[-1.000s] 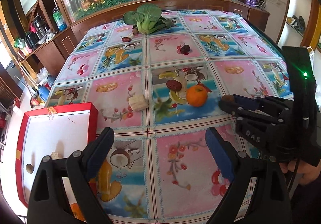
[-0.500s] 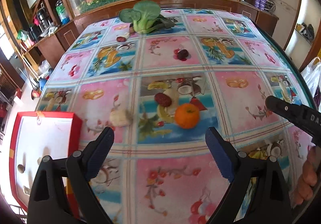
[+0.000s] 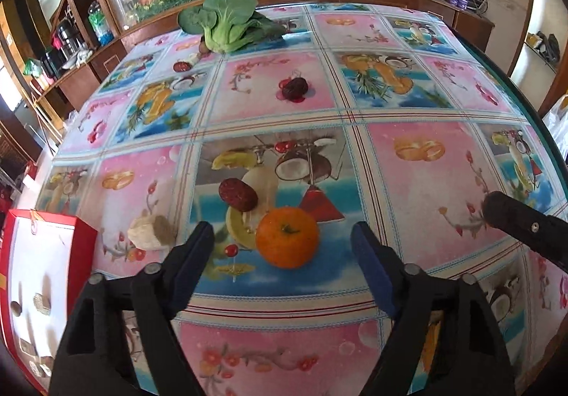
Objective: Organize fruits
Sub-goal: 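Grasp an orange with the left gripper while the right holds the brown fruit, then carry the orange and brown fruit into the tray and open both grippers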
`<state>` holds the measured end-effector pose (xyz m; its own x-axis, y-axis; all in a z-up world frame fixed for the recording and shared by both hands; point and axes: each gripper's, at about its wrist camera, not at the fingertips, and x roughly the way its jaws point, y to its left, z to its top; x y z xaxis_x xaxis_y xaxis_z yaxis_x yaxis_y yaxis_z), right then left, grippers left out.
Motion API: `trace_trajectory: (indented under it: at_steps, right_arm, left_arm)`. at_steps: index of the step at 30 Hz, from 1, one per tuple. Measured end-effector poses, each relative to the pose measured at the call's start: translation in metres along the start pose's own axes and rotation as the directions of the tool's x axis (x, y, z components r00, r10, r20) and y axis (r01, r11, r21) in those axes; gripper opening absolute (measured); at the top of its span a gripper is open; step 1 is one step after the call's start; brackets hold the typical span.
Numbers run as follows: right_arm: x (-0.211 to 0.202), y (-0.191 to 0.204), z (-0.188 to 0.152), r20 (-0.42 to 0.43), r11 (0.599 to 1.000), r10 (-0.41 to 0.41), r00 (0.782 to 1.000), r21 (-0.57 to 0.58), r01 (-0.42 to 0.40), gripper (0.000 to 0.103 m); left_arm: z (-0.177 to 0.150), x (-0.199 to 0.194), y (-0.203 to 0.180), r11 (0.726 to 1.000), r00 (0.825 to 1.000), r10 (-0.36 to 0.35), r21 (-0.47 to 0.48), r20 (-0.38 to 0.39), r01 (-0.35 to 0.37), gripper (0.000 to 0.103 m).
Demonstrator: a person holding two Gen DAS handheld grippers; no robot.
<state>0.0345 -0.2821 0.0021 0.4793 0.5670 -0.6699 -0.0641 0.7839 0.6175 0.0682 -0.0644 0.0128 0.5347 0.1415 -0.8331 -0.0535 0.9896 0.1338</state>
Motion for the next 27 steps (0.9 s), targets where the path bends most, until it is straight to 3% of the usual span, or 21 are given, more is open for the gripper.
trace_trajectory:
  at_steps: [3, 5, 7, 11, 16, 20, 27]
  right_arm:
    - [0.000, 0.002, -0.003, -0.006, 1.000, 0.018, 1.000, 0.004, -0.018, 0.024]
    - [0.000, 0.003, -0.005, -0.012, 0.999, 0.037, 0.999, 0.013, -0.037, 0.024]
    - [0.002, 0.004, -0.006, -0.027, 0.998, 0.061, 0.998, 0.025, -0.060, 0.024]
    - [0.007, 0.006, -0.011, -0.068, 0.990, 0.131, 0.989, 0.052, -0.128, 0.024]
    - [0.002, 0.001, -0.008, -0.049, 0.987, 0.148, 0.988, 0.077, -0.144, 0.024]
    - [-0.001, 0.000, -0.007, -0.022, 0.991, 0.113, 0.993, 0.072, -0.111, 0.024]
    - [-0.015, -0.012, 0.002, 0.131, 0.997, -0.021, 0.991, 0.077, 0.011, 0.024]
  left_arm:
    - [0.000, 0.007, -0.004, 1.000, 1.000, -0.023, 0.004, -0.009, 0.023, 0.049]
    - [-0.003, 0.006, -0.005, 1.000, 1.000, -0.022, 0.004, 0.007, 0.022, 0.047]
    - [-0.005, 0.005, -0.005, 1.000, 1.000, -0.015, 0.002, 0.020, 0.015, 0.038]
    - [-0.007, 0.003, -0.006, 1.000, 1.000, -0.006, -0.009, 0.018, 0.006, 0.038]
    - [-0.016, -0.018, -0.016, 1.000, 0.999, 0.007, 0.015, 0.046, -0.007, 0.038]
    - [-0.030, -0.047, -0.018, 0.999, 0.997, 0.019, 0.039, 0.076, -0.022, 0.038]
    - [-0.062, -0.082, -0.010, 0.998, 0.995, -0.014, 0.059, 0.096, 0.008, 0.038]
